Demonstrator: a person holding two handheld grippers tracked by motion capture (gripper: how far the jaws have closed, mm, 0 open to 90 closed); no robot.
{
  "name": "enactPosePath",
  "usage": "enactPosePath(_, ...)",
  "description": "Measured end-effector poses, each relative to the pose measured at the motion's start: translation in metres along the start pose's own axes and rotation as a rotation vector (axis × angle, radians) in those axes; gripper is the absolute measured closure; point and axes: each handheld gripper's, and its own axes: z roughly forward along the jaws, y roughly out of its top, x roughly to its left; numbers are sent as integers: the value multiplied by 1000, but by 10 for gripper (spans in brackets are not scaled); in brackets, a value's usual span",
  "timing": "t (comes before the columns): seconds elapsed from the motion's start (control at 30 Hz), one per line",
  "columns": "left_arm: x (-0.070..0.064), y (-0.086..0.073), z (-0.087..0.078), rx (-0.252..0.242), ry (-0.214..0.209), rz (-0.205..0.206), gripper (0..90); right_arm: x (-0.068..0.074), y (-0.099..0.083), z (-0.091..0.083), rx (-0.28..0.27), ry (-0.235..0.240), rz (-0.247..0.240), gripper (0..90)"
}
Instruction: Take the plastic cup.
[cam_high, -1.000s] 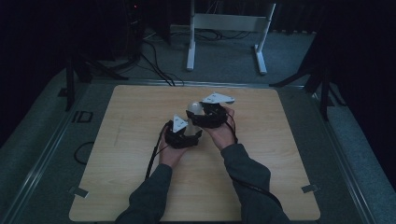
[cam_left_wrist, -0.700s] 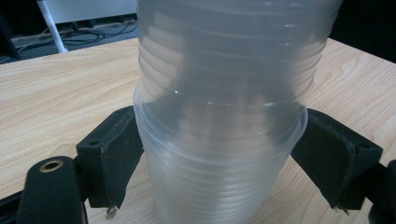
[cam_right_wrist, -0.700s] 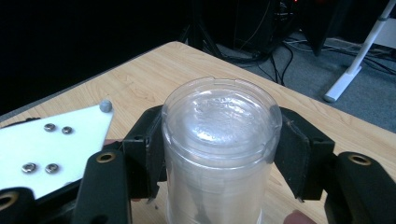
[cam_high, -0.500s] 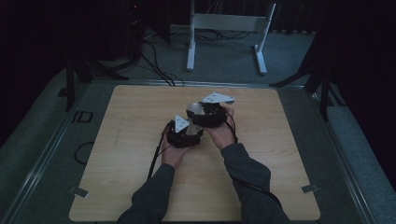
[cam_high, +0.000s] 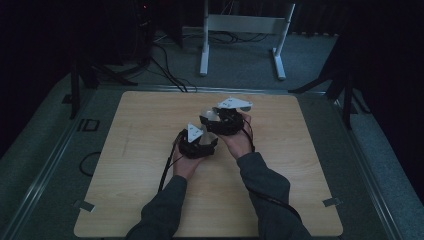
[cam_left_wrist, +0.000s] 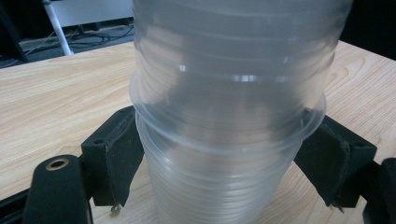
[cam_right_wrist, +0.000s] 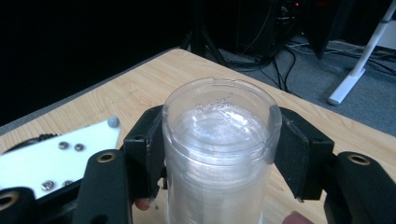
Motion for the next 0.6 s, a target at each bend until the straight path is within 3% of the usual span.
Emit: enactPosePath(0.6,2,-6,2,38,0,-4,172,0,16,-11,-41,15,8,401)
